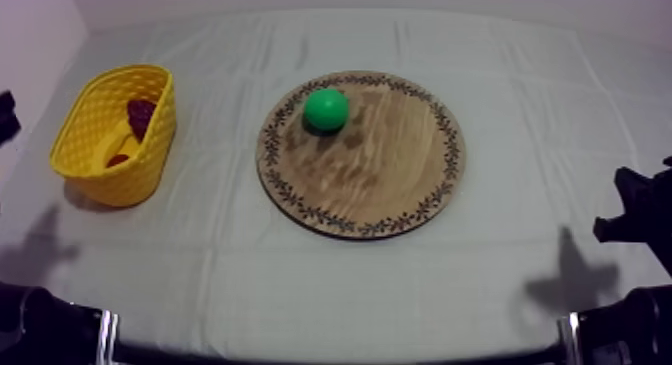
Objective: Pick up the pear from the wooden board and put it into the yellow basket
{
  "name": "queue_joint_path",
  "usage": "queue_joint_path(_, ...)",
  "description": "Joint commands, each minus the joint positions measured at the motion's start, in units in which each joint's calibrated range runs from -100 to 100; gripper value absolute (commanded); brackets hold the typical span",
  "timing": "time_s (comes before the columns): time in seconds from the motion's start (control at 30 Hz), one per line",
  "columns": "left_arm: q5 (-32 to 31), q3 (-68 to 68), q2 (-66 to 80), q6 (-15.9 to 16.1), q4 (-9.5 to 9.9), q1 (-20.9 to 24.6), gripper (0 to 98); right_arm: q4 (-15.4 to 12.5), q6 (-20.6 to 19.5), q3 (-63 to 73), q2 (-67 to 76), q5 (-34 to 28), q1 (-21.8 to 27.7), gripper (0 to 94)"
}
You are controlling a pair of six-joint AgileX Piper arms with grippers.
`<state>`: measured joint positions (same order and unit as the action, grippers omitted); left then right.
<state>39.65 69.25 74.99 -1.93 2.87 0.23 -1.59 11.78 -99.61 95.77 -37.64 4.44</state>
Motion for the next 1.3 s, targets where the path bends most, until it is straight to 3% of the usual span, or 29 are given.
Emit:
queue_joint_path(0.0, 1.4, -10.9, -7.7, -0.3, 0.60, -1.5, 0.0, 0.0, 0.0, -0.1, 0.0, 0.0, 0.0, 0.5)
queue_joint_path(0.47, 12.1, -31.9, -25.0, -7.1, 7.14, -13.7, 0.0, 0.0, 0.0, -0.1, 0.0, 0.0, 0.0, 0.5)
queue_joint_path(0.8, 19.8, -45.7, -36.8, -10.4, 8.02, -20.9, 0.0, 0.0, 0.0, -0.1, 0.0, 0.0, 0.0, 0.5)
queue_joint_path(1.27, 21.6, -61.4, -56.1, -15.2, 10.27, -25.6, 0.0, 0.0, 0.0, -0.1, 0.0, 0.0, 0.0, 0.5)
